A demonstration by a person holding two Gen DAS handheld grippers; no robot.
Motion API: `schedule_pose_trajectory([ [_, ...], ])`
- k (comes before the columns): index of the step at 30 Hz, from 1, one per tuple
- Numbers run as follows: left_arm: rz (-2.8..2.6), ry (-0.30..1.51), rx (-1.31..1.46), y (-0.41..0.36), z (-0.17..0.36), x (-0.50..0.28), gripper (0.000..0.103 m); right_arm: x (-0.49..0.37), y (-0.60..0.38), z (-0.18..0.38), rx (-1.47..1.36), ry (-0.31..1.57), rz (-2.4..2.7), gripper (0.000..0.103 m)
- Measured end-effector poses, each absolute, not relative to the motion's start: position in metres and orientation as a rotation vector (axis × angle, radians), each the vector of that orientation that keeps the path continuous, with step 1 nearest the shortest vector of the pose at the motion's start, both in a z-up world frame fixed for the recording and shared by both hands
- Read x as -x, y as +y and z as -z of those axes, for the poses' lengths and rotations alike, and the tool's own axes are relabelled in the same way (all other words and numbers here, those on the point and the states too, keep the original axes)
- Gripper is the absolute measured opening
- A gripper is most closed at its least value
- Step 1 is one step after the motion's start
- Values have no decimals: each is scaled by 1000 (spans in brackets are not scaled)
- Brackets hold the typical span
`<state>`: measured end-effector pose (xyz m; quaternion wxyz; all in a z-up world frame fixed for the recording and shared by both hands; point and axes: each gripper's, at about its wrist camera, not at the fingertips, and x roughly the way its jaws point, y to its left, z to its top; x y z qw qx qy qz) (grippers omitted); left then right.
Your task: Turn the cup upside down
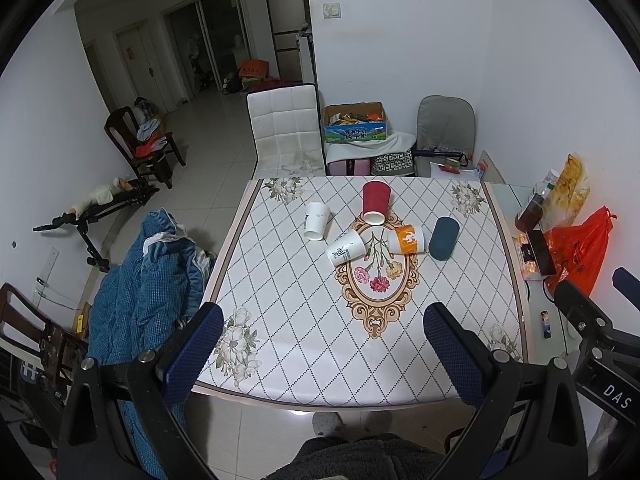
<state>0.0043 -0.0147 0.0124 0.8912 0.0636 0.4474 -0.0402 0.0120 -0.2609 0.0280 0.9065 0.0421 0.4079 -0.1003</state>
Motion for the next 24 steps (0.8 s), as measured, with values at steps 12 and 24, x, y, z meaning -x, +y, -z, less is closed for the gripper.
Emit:
schedule_pose_trajectory([
  [12, 83, 929, -129, -13, -17, -5, 103, -11, -261, -28, -86, 845, 206, 103],
  [24, 58, 992, -118, -25, 5, -21, 103, -25, -273, -7, -94, 907, 199, 103],
])
